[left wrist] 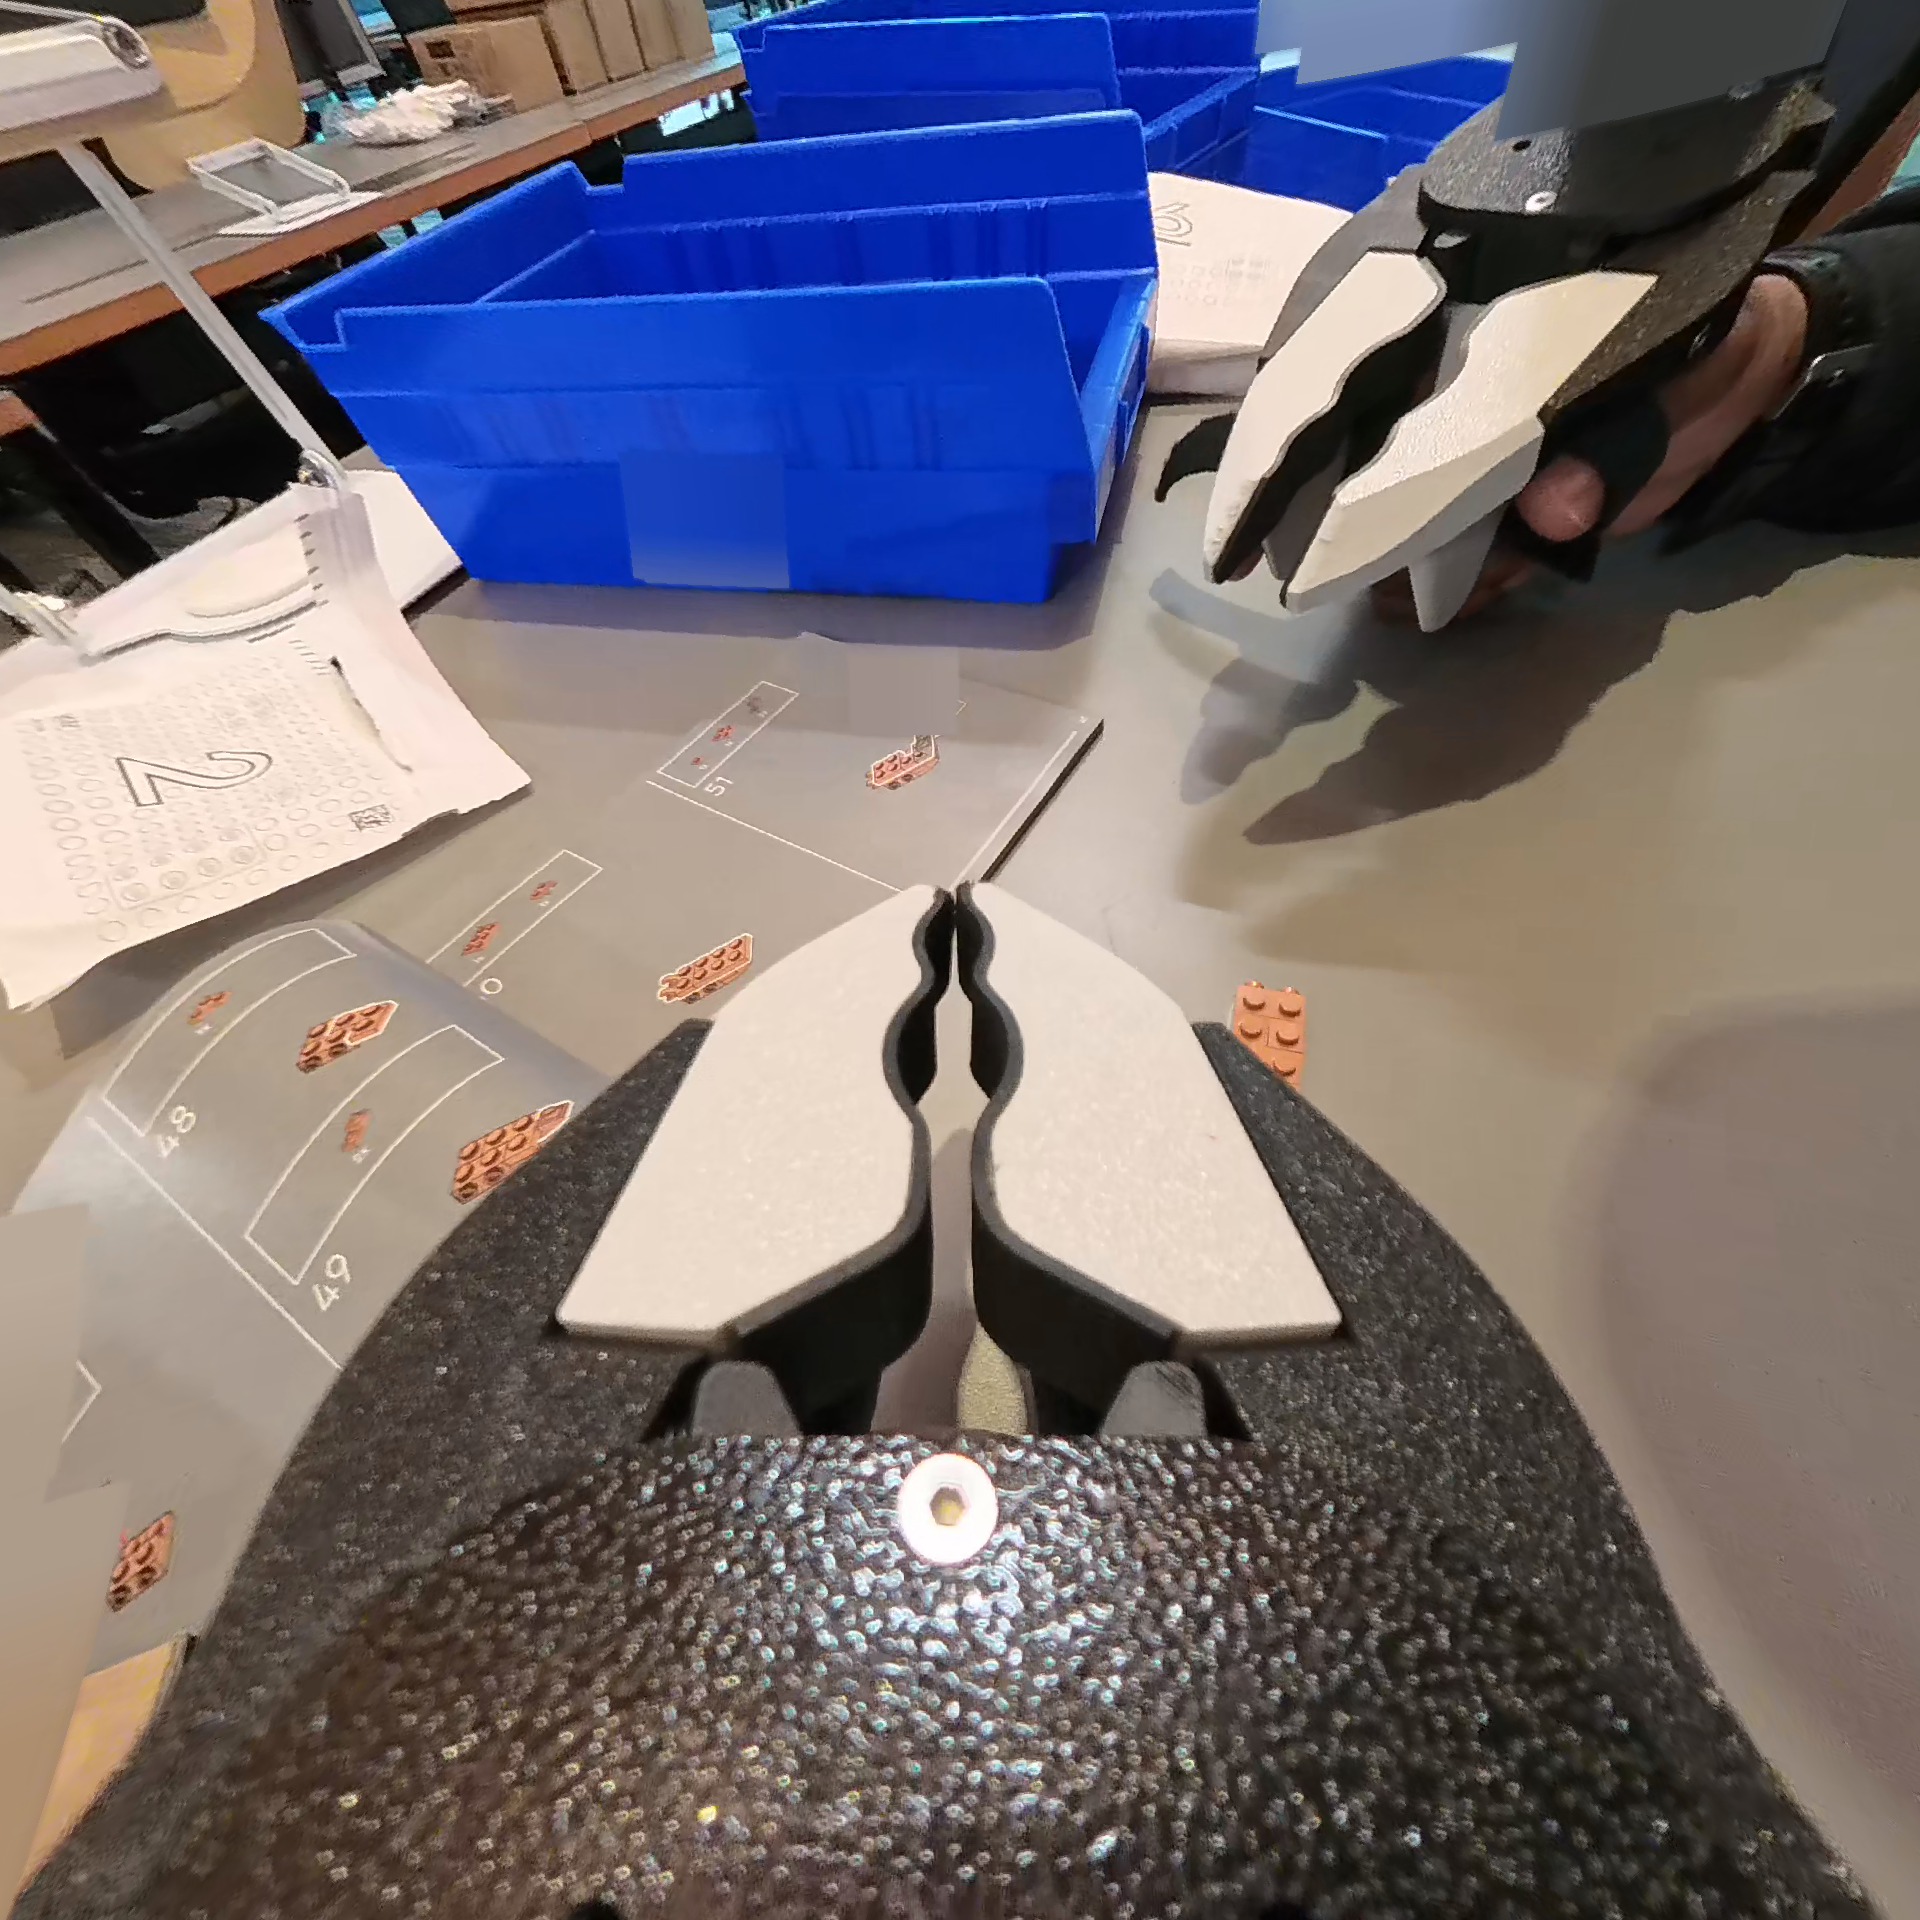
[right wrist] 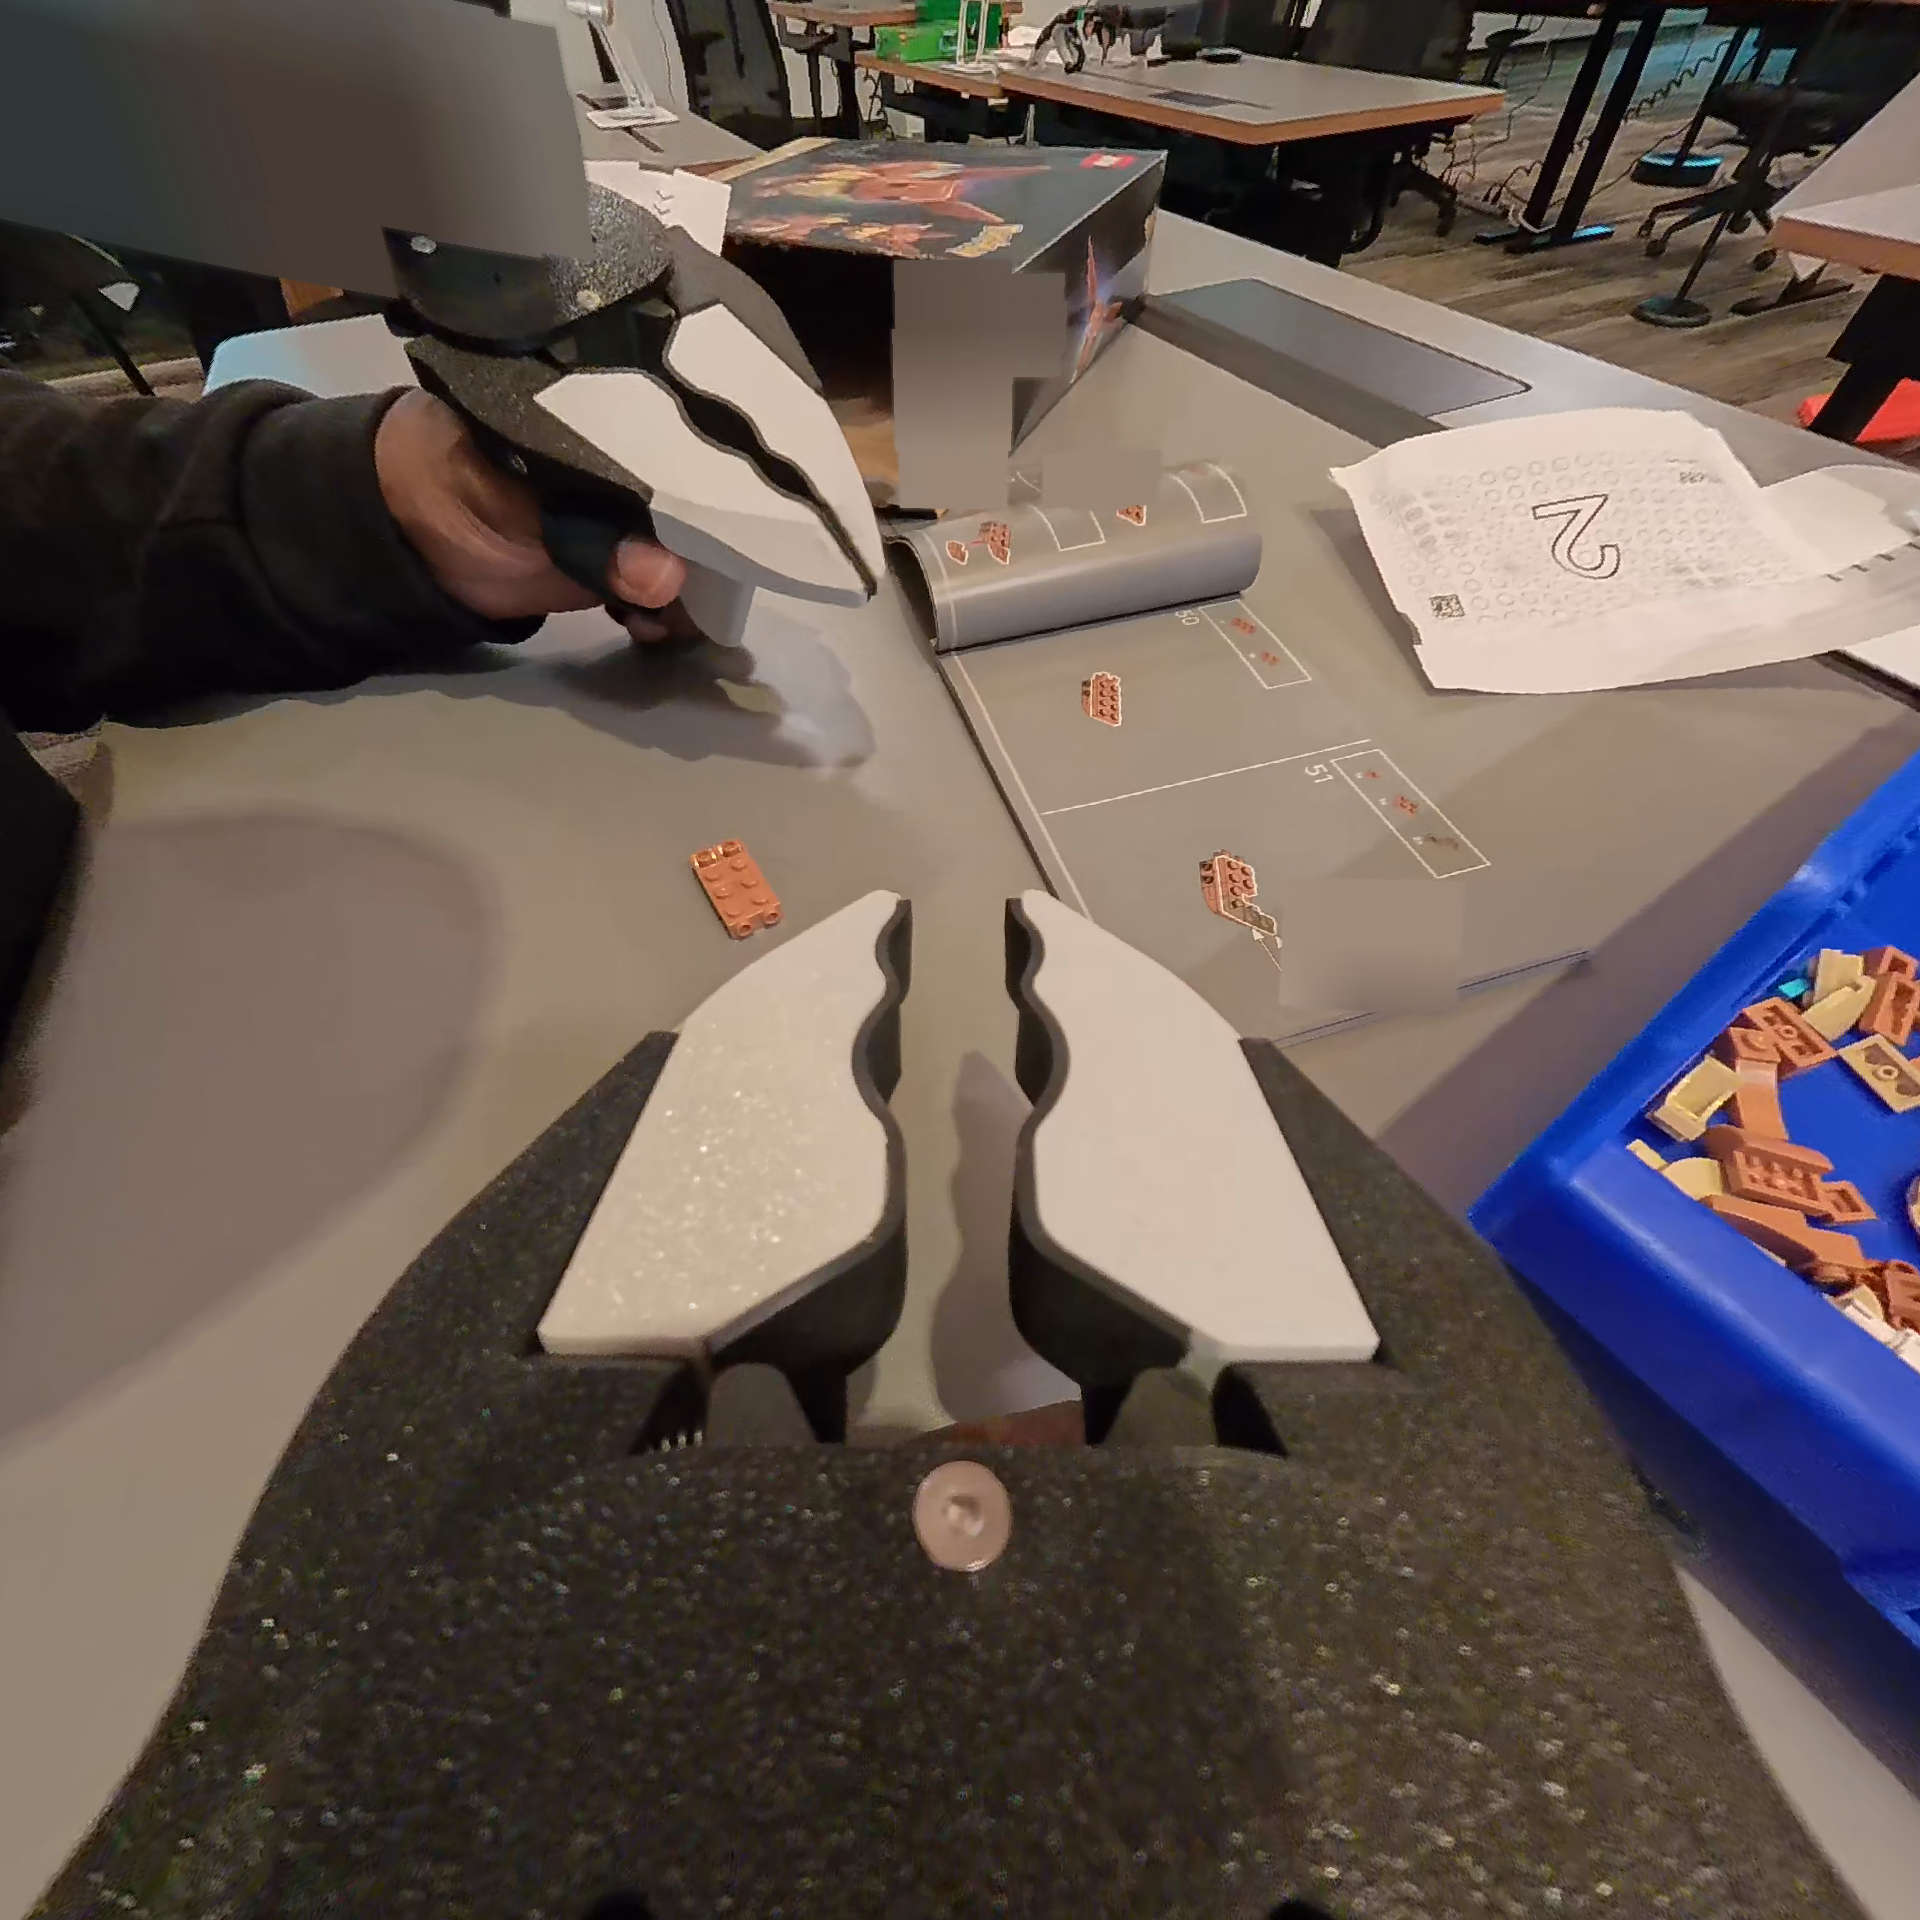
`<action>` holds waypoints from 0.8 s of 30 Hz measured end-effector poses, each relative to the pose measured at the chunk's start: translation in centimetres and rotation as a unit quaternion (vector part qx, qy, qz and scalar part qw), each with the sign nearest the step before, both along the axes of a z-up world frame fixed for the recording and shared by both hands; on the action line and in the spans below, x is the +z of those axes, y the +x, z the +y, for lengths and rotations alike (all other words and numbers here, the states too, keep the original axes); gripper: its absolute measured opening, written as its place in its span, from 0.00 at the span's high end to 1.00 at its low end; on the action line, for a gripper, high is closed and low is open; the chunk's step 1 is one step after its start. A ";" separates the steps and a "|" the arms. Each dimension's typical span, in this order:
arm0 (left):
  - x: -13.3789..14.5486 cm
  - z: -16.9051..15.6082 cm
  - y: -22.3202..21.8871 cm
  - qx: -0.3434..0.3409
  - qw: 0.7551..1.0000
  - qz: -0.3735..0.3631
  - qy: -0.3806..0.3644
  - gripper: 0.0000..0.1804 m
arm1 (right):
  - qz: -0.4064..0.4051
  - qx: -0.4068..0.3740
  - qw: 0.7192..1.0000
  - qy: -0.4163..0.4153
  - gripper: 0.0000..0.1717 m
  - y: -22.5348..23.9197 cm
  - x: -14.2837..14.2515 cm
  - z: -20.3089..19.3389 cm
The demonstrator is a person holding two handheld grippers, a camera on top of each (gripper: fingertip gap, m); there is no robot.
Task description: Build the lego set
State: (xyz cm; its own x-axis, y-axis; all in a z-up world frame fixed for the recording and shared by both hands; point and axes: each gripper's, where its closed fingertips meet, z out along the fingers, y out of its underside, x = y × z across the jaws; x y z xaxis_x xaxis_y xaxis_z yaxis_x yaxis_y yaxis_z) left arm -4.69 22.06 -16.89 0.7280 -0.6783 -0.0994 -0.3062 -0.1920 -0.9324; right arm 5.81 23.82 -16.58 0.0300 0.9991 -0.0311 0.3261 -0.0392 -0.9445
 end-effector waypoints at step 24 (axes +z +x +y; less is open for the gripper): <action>-0.5 -0.3 0.5 -0.030 0.999 0.001 -0.022 0.99 | 0.020 -0.015 0.997 -0.077 0.91 0.3 0.3 1.3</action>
